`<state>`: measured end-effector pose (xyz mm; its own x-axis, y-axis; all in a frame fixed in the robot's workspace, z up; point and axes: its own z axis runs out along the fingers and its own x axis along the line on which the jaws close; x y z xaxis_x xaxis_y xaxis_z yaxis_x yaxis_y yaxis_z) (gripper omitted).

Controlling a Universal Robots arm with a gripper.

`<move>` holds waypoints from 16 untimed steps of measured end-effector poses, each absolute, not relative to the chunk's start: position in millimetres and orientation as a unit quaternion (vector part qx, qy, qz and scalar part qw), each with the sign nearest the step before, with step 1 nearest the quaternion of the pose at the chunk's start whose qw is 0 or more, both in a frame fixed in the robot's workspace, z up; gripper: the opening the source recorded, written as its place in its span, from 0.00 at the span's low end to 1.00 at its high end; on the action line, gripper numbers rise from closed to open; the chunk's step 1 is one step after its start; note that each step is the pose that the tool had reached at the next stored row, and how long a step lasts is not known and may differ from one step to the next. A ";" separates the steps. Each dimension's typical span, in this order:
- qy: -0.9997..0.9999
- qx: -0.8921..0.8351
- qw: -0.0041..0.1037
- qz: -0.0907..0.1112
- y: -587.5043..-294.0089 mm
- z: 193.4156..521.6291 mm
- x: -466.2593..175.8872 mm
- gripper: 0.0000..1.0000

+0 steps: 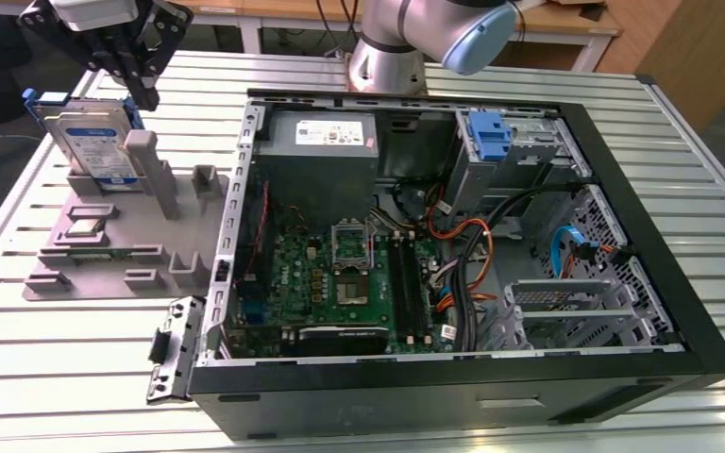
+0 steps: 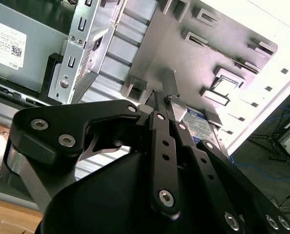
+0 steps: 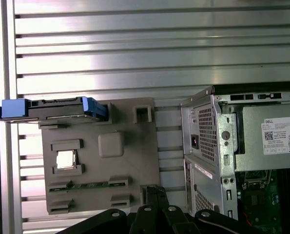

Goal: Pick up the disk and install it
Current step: 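Reach for the disk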

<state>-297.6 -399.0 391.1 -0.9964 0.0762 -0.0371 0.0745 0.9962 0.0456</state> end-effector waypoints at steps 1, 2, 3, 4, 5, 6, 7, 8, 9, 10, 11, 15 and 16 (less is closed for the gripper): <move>0.999 0.038 0.019 0.022 -398.9 391.1 -297.7 0.11; 0.999 0.038 0.019 0.022 -399.0 391.2 -297.7 0.11; 0.999 0.038 0.019 0.022 -399.0 391.2 -297.7 0.11; 0.999 0.038 0.019 0.022 -399.0 391.2 -297.7 0.11; 0.999 0.038 0.019 0.022 -399.0 391.2 -298.2 0.11; 0.999 0.038 0.019 0.022 -399.0 391.2 -299.1 0.11; 0.999 0.038 0.019 0.022 -398.9 391.2 -300.3 0.11; 0.999 0.038 0.019 0.022 -399.0 391.1 -302.3 0.11; 0.999 0.038 0.019 0.022 -399.0 391.0 -304.9 0.11; 0.999 0.038 0.019 0.022 -399.0 390.9 -308.1 0.11; 0.999 0.038 0.019 0.022 -399.0 390.8 -311.6 0.11; 0.999 0.038 0.019 0.022 -398.9 389.8 -323.7 0.11; 0.999 0.038 0.019 0.021 -398.9 389.5 -326.9 0.11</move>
